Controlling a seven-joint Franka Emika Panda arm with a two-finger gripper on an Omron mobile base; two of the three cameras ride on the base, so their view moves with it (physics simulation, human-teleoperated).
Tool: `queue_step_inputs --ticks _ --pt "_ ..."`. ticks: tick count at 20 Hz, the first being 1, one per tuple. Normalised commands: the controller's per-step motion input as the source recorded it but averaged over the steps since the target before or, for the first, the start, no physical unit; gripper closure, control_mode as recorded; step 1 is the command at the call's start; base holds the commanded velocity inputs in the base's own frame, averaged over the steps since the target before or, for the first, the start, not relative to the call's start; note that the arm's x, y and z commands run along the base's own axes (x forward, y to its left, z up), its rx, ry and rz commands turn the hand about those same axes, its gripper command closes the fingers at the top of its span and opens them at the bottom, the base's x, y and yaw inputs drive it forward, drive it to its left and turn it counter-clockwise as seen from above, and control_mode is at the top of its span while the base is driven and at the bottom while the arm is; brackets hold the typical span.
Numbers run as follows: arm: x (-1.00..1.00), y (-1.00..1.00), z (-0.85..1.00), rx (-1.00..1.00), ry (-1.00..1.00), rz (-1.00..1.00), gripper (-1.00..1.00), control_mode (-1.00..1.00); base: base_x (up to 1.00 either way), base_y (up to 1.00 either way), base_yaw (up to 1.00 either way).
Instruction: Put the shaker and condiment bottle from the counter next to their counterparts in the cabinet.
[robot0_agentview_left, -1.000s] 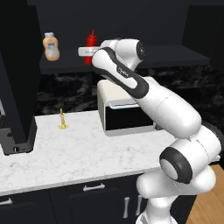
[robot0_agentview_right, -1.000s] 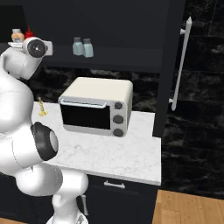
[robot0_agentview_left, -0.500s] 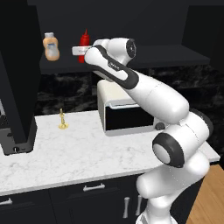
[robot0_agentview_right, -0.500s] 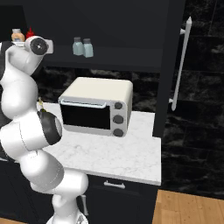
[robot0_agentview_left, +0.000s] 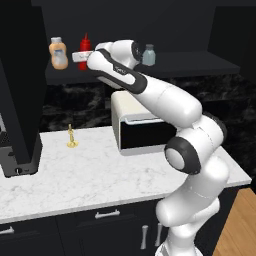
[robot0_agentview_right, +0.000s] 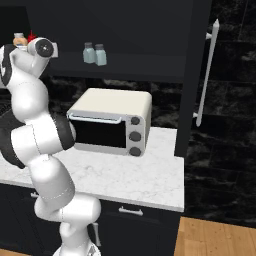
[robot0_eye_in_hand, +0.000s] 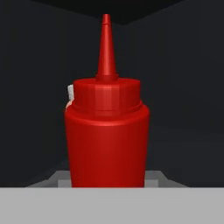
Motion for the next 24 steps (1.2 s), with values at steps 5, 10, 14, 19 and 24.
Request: queue_step_inputs --ticks 5,10,14,19,24 --pt "0.44 0.26 -0.15 0.0 0.0 0.08 1.0 -1.0 0.0 0.0 0.0" --pt "0.28 0.14 -0.11 0.0 0.0 0.07 1.0 -1.0 0.0 0.0 0.0" --pt "0.19 0.13 -0.07 0.0 0.0 0.06 1.0 -1.0 0.0 0.0 0.0" --pt "0.11 0.13 -0.02 0.0 0.0 0.05 -1.0 -1.0 0.0 0.0 0.0" --pt "0.0 0.06 0.0 0.0 -0.02 0.04 -1.0 -1.0 0.0 0.0 0.0"
